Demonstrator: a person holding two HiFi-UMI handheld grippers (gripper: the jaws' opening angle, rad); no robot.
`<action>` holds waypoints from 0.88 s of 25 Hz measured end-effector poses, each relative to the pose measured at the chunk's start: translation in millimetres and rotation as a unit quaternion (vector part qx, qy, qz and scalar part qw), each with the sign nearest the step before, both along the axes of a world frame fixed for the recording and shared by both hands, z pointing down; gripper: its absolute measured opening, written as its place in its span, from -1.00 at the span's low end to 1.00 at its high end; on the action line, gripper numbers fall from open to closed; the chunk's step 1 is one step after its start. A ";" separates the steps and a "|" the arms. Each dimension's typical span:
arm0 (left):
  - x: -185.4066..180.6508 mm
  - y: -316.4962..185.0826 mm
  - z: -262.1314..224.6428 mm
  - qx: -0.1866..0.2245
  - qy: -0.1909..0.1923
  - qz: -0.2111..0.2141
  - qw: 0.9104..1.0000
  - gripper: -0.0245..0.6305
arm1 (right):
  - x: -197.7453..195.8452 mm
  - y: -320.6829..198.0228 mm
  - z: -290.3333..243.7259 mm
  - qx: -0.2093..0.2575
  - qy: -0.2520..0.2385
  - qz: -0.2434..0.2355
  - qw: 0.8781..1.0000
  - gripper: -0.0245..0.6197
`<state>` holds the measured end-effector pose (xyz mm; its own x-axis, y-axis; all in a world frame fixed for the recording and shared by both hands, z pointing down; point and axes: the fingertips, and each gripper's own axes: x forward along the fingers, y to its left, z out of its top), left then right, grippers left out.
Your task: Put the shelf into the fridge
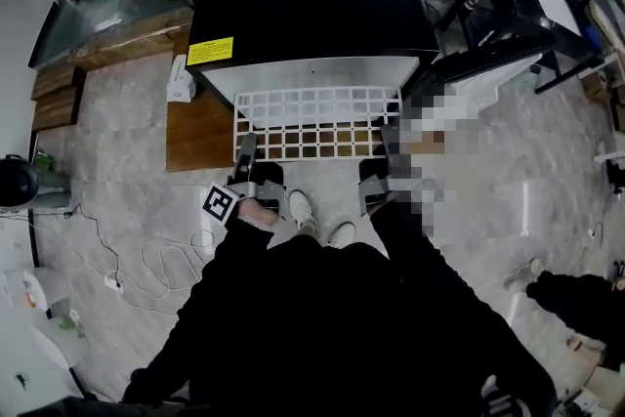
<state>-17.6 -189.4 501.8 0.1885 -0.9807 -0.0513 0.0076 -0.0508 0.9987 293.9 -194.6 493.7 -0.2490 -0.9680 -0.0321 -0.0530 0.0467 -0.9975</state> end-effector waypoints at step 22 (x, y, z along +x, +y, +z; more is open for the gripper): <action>-9.5 -28.0 -0.5 0.005 -0.028 -0.005 1.000 -0.83 | -8.0 -26.8 21.4 -0.022 -0.007 0.019 1.000 -0.83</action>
<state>-27.1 -217.4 501.3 0.1815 -0.9821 -0.0510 -0.0488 -0.0608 0.9970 286.0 -221.4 515.1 -0.2113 -0.9774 0.0083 -0.0406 0.0003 -0.9992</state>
